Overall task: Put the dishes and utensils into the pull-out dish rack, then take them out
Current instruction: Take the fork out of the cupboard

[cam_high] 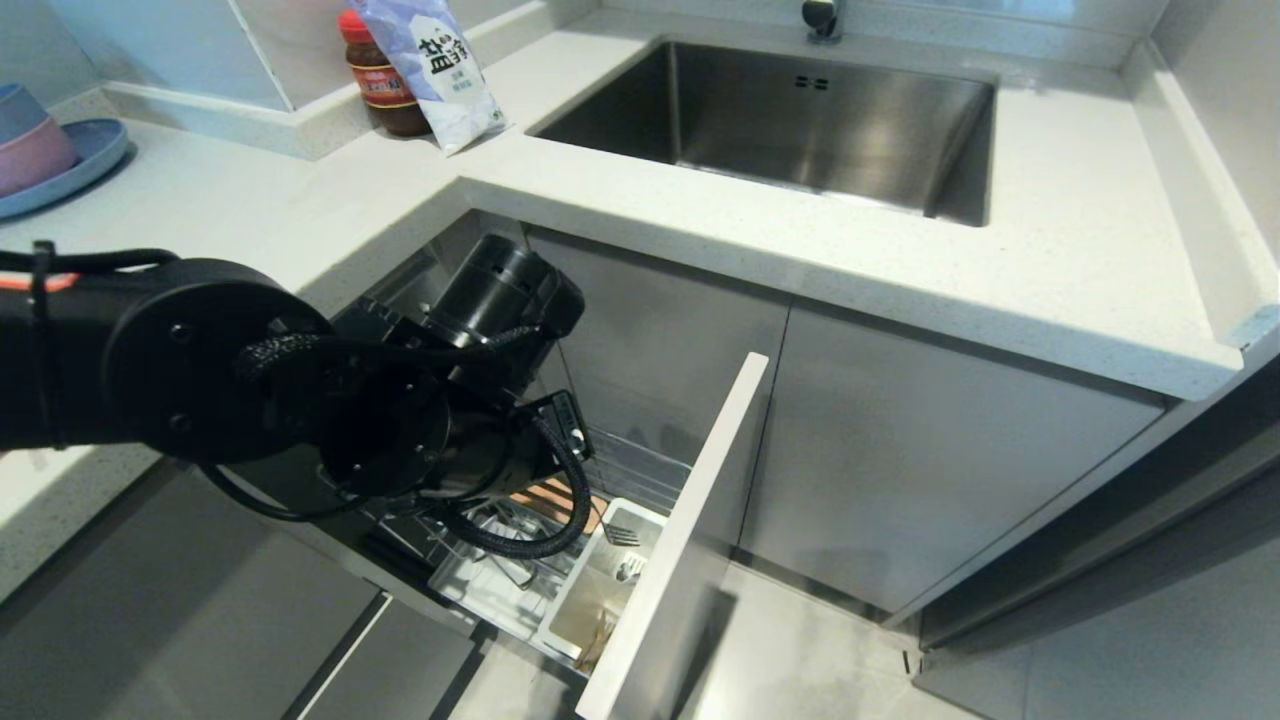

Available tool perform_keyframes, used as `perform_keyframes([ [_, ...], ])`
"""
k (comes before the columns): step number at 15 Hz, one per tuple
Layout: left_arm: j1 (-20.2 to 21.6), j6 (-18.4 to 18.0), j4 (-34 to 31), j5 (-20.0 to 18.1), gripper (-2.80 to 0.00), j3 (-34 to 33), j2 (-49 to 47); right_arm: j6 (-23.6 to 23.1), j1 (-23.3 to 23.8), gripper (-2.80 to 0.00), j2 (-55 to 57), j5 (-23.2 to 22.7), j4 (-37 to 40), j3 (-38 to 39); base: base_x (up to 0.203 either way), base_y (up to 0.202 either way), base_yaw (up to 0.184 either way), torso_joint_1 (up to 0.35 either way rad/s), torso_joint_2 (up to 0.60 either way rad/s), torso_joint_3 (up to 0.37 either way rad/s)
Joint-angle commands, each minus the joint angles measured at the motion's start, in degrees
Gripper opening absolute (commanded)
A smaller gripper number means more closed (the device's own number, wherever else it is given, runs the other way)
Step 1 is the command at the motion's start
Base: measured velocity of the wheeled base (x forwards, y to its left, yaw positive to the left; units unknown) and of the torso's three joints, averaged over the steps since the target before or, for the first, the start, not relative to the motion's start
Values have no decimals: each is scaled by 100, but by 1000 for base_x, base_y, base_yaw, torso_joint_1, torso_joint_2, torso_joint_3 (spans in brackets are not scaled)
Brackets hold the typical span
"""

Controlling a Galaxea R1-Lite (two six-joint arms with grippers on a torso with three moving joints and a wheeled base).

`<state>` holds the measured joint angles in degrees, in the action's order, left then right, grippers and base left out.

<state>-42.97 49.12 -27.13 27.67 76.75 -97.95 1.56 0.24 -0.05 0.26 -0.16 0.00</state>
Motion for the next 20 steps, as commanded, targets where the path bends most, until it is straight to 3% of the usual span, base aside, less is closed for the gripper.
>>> perform_keyframes([
  [1, -1, 23, -35, 19, -280, 58, 234, 2, 2, -280, -13, 0, -2, 9, 0, 0, 0, 0, 0, 0],
  [5, 4, -193, -37, 274, -280, 135, 787, 2, 2, -280, -13, 0, -2, 9, 0, 0, 0, 0, 0, 0],
  [9, 8, -422, -22, 1017, -280, 260, 1272, 2, 2, -280, -13, 0, -2, 9, 0, 0, 0, 0, 0, 0],
  [14, 16, -722, -7, 1229, -280, 470, 1925, 2, 2, -280, -13, 0, -2, 9, 0, 0, 0, 0, 0, 0],
  [17, 35, -933, 13, 1656, -280, 620, 2222, 2, 2, -280, -13, 0, -2, 9, 0, 0, 0, 0, 0, 0],
  [20, 163, -1137, 41, 1749, -280, 769, 2480, 2, -1, -280, -13, 0, -2, 9, 0, 0, 0, 0, 0, 0],
])
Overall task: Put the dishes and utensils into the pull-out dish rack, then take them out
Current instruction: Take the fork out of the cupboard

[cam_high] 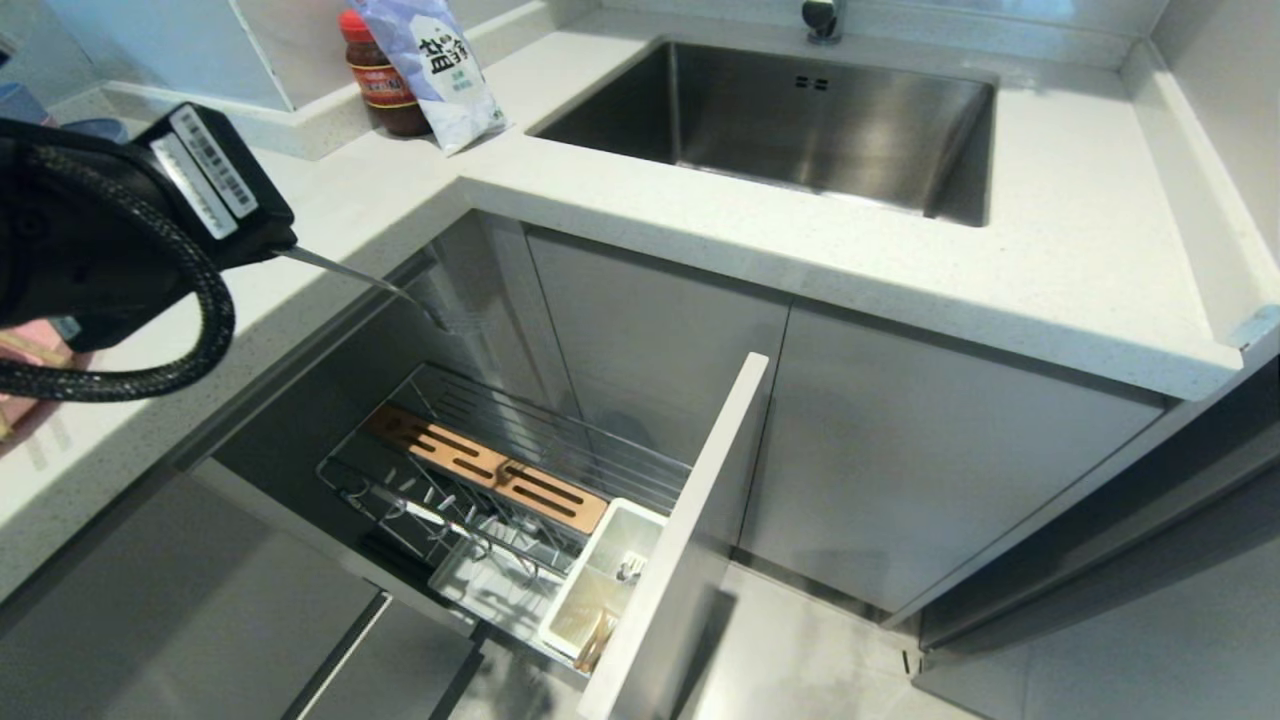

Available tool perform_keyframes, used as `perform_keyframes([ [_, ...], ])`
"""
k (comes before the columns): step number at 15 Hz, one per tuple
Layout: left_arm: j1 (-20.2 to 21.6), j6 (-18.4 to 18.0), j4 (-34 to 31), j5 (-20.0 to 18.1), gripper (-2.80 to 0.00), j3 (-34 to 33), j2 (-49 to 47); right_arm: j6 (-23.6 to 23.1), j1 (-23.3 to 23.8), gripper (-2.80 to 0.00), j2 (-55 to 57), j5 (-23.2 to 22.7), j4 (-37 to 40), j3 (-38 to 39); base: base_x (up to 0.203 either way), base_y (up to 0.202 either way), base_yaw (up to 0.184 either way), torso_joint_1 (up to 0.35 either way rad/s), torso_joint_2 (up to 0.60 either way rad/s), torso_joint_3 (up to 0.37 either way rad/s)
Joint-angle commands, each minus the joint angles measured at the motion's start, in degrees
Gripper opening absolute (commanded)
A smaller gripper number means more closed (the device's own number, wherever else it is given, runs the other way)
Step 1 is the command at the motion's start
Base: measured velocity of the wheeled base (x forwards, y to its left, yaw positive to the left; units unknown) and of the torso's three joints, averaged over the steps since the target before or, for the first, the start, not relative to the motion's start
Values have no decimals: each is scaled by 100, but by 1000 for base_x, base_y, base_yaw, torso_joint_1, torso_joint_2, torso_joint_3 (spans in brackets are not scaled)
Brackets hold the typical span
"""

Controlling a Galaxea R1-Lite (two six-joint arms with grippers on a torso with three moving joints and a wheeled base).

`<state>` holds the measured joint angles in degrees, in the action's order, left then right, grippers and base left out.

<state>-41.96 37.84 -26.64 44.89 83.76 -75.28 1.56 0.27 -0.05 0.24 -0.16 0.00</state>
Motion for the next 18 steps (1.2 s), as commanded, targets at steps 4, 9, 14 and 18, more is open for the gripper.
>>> perform_keyframes([
  [4, 281, -198, 1, 53, -280, 312, 529, 2, 0, -280, -13, 2, -2, 9, 0, 0, 0, 0, 0, 0],
  [9, 1464, -712, 497, 51, -280, 530, 694, 2, -6, -280, -13, 2, -2, 9, 0, 0, 0, 0, 0, 0],
  [14, 2844, -1181, 1266, 3, -280, 533, 758, 2, -6, -280, -13, 2, -2, 9, 0, 0, 0, 0, 0, 0],
  [18, 4083, -1562, 2278, -235, -280, 236, 590, 2, -4, -280, -13, 2, -2, 9, 0, 0, 0, 0, 0, 0],
])
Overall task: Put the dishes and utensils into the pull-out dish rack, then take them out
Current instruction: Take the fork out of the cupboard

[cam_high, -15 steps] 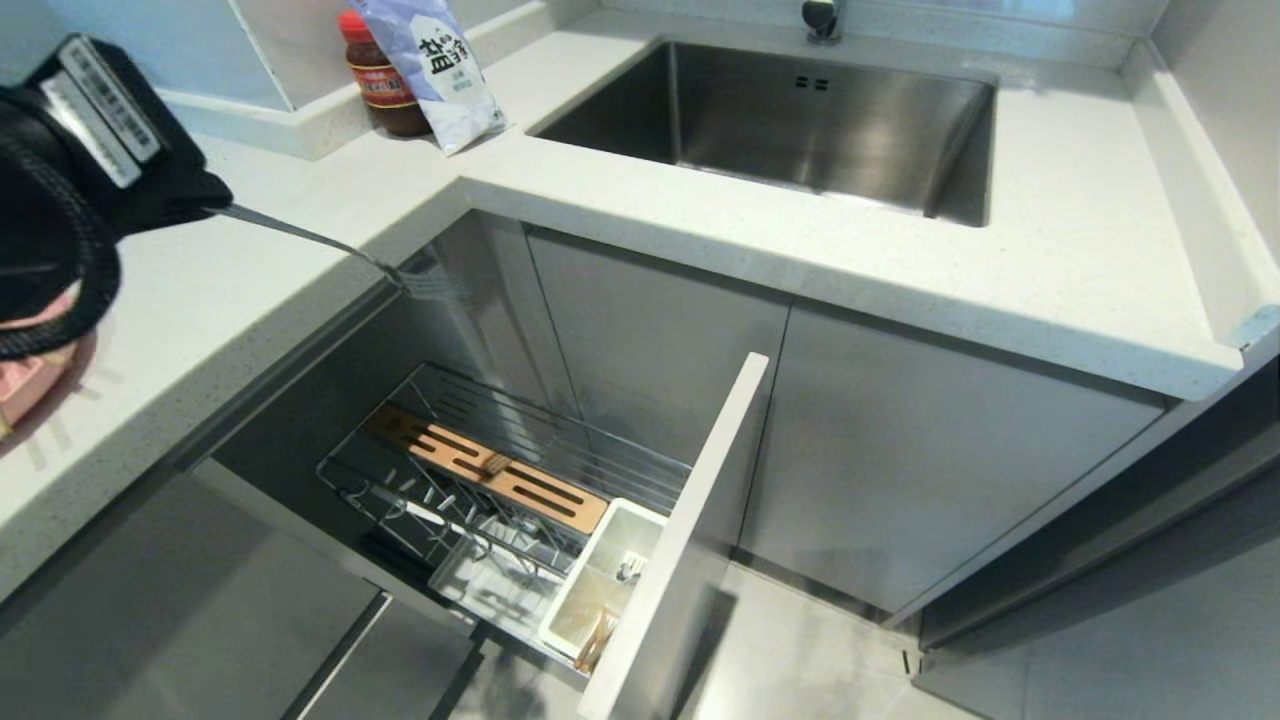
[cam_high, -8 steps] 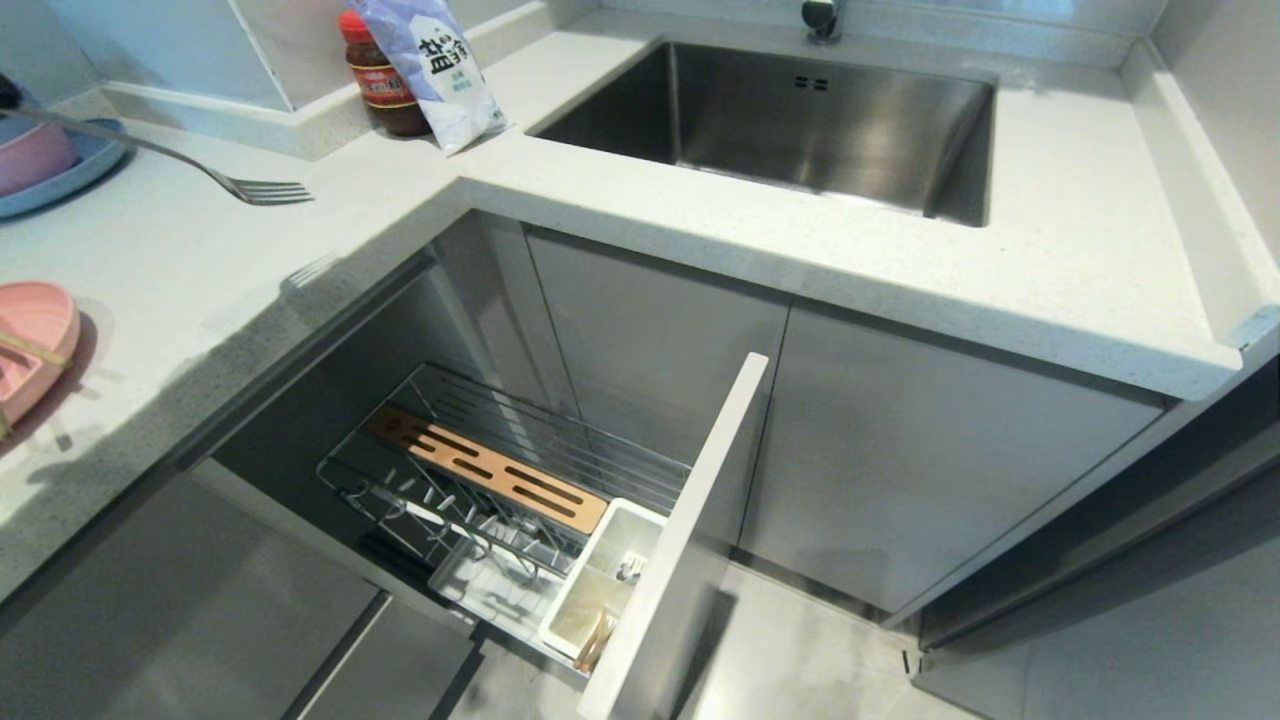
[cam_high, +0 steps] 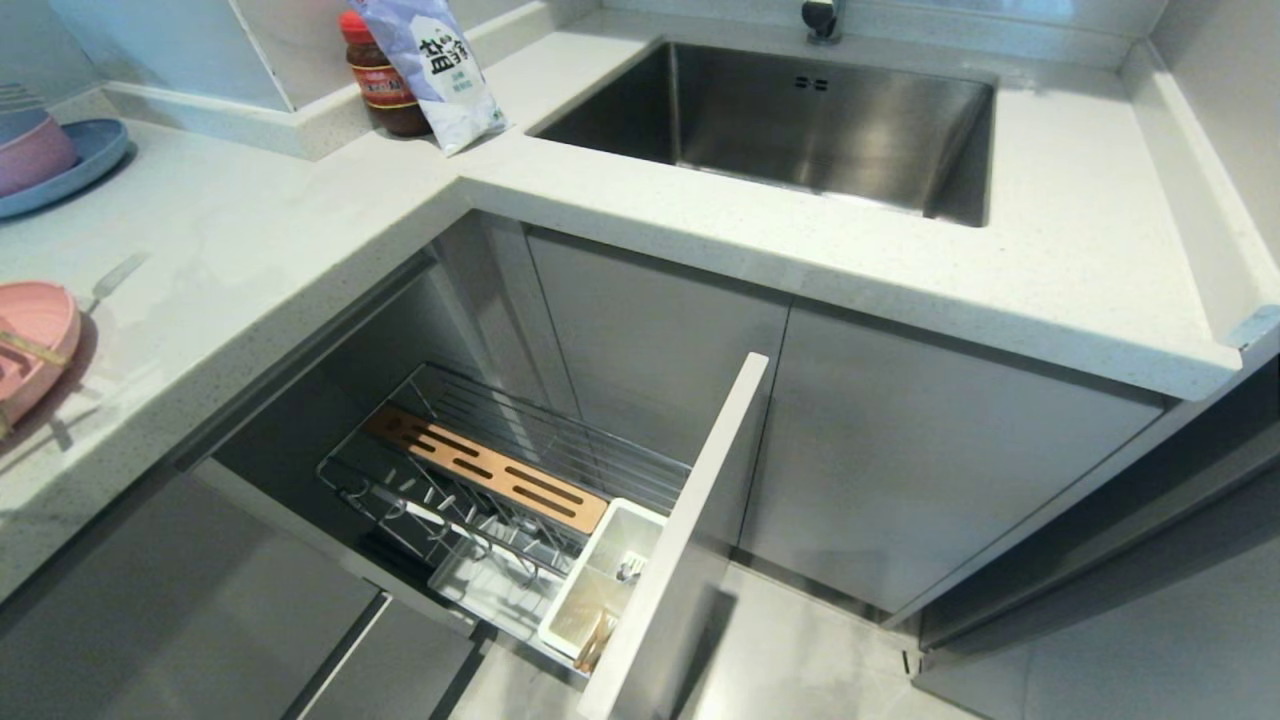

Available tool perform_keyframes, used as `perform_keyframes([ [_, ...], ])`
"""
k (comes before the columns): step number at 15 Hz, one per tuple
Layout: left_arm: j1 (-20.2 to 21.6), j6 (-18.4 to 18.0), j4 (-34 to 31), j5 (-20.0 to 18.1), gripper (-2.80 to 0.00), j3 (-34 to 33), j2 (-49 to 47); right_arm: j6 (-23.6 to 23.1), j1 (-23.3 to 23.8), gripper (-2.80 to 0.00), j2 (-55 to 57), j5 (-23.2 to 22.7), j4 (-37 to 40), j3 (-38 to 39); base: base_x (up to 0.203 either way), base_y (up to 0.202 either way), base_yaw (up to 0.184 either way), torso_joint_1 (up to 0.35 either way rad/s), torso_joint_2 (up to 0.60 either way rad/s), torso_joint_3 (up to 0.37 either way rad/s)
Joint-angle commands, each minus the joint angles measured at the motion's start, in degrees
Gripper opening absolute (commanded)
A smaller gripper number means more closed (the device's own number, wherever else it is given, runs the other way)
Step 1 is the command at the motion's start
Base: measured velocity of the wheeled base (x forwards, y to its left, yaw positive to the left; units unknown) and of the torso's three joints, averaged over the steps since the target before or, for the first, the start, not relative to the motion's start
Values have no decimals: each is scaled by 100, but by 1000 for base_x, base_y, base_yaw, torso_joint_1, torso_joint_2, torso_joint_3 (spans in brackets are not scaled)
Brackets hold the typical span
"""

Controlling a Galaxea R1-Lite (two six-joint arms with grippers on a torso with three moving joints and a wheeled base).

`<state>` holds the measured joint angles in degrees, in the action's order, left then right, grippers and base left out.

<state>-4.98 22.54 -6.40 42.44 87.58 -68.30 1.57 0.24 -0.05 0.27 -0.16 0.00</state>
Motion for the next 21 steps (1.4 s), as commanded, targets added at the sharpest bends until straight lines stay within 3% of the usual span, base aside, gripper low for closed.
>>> perform_keyframes([
  [1, 542, -78, 518, -2, -280, -314, -137, 1, 2, -280, -13, 0, -2, 9, 0, 0, 0, 0, 0, 0],
  [6, 769, -605, 2465, -15, -280, -1870, -30, 1, 1, -280, -13, 0, -2, 9, 0, 0, 0, 0, 0, 0],
  [12, 1207, -836, 4642, -140, -280, -3671, 169, 1, 2, -280, -13, 0, -2, 9, 0, 0, 0, 0, 0, 0],
  [21, 1308, -948, 6282, -643, -280, -5232, 328, 1, -1, -280, -13, 0, -2, 9, 0, 0, 0, 0, 0, 0],
])
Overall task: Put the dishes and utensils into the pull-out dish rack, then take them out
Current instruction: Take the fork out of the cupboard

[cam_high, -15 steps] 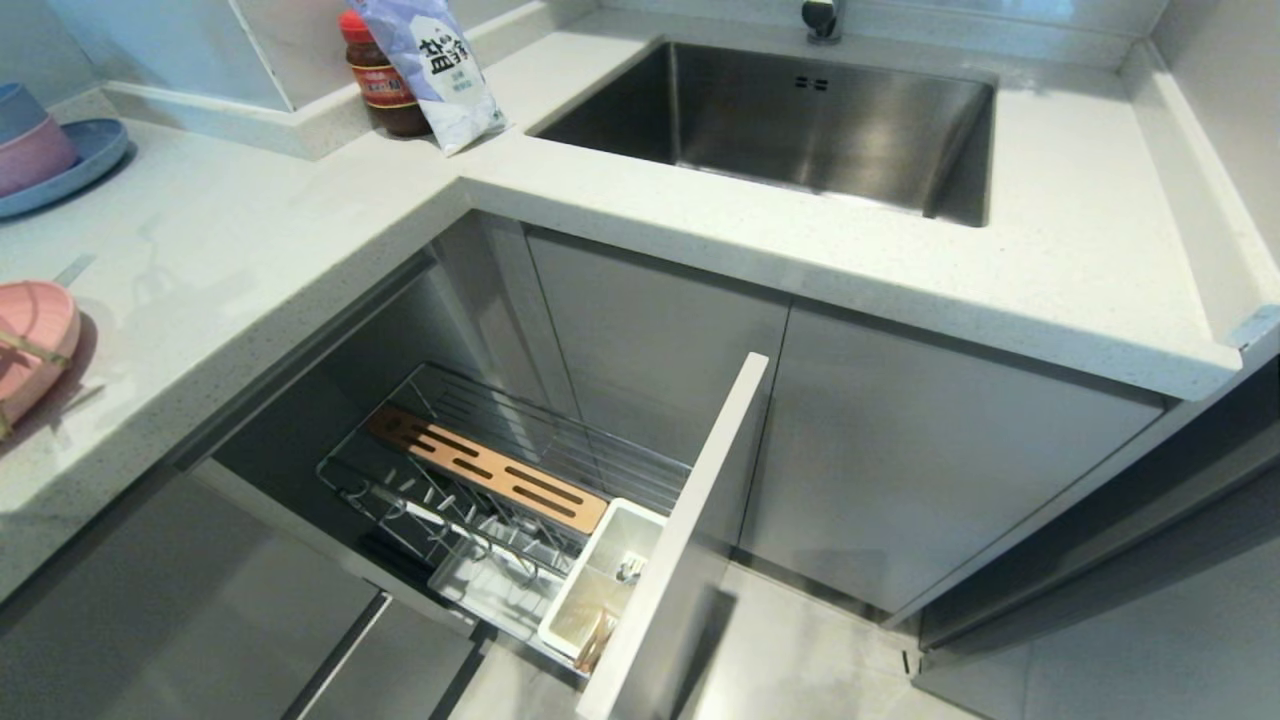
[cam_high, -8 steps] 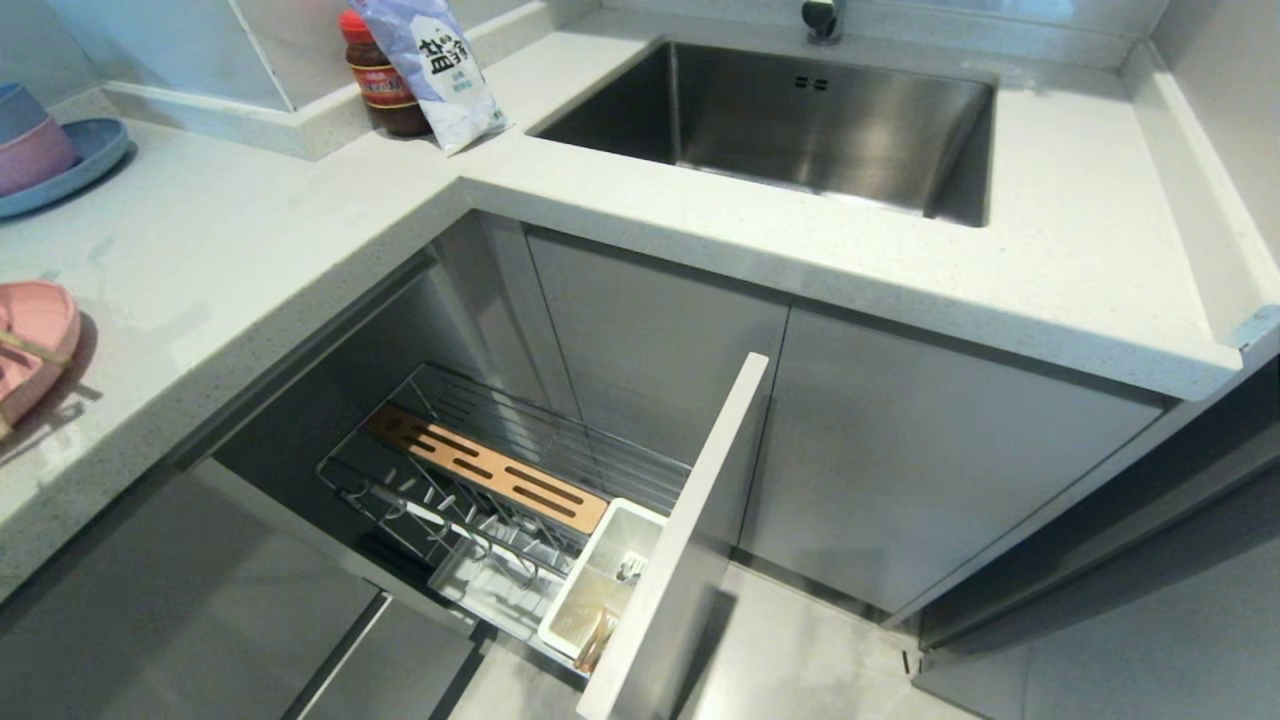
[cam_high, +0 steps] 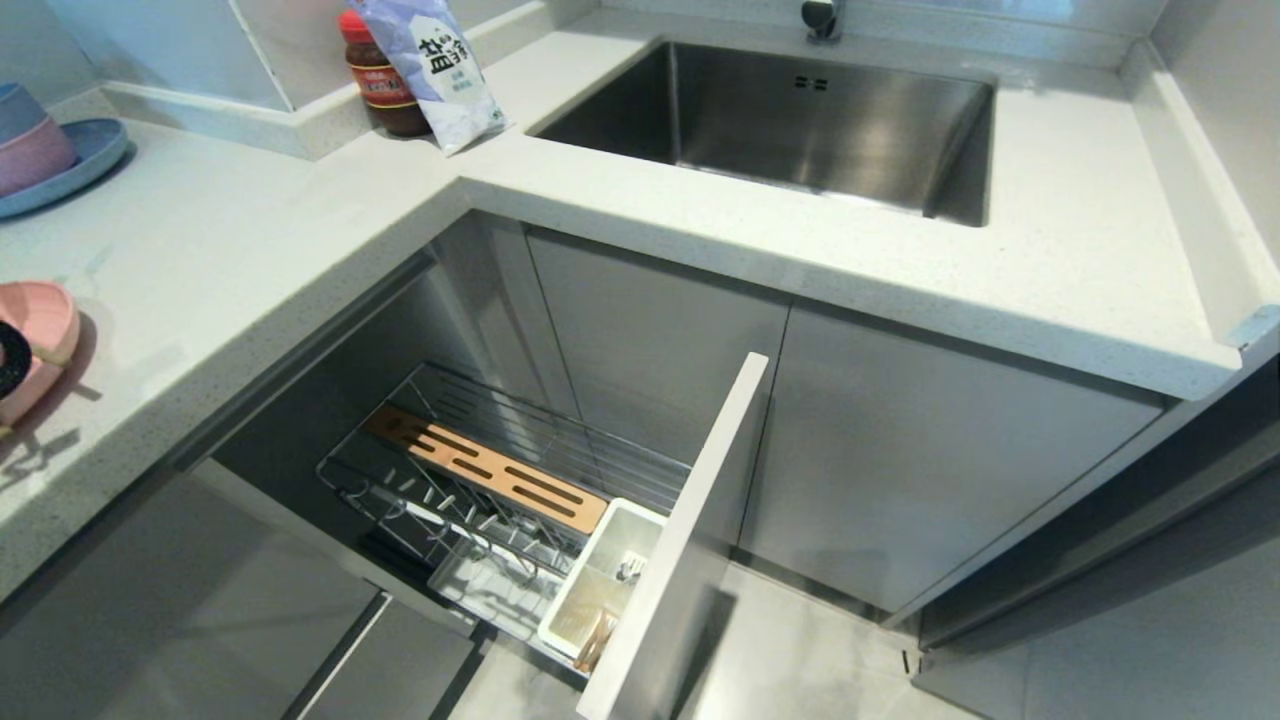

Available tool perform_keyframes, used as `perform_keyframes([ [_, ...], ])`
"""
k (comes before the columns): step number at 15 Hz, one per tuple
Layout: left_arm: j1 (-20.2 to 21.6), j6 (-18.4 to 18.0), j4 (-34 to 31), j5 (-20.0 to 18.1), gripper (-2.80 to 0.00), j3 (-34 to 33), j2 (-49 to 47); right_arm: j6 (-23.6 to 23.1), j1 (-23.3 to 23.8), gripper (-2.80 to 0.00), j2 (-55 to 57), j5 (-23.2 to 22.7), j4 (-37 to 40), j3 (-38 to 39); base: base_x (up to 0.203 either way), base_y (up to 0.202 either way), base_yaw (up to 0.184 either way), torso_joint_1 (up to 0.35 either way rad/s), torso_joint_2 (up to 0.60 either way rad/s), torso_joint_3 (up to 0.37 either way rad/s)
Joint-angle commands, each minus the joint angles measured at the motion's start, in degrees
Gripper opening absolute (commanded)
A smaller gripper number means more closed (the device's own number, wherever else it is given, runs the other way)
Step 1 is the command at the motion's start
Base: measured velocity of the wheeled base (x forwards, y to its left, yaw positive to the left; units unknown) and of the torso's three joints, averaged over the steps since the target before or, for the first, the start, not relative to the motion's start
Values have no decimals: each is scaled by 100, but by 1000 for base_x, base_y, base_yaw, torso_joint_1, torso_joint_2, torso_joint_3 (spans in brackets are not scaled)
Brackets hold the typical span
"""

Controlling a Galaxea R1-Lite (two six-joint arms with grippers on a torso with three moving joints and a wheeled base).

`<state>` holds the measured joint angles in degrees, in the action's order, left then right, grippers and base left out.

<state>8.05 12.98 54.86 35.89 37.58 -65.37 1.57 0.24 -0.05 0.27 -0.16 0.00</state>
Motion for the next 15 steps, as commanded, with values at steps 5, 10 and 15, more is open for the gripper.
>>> perform_keyframes([
  [5, 128, -122, 1060, -13, -280, -1012, 106, 1, -3, -280, -13, 0, -2, 9, 0, 0, 0, 0, 0, 0],
  [10, 441, -128, 1551, -273, -280, -1458, 178, 1, -7, -280, -13, 0, -2, 9, 0, 0, 0, 0, 0, 0],
  [15, 592, -42, 1595, -505, -280, -1639, 91, 1, 2, -280, -13, 0, -2, 9, 0, 0, 0, 0, 0, 0],
])
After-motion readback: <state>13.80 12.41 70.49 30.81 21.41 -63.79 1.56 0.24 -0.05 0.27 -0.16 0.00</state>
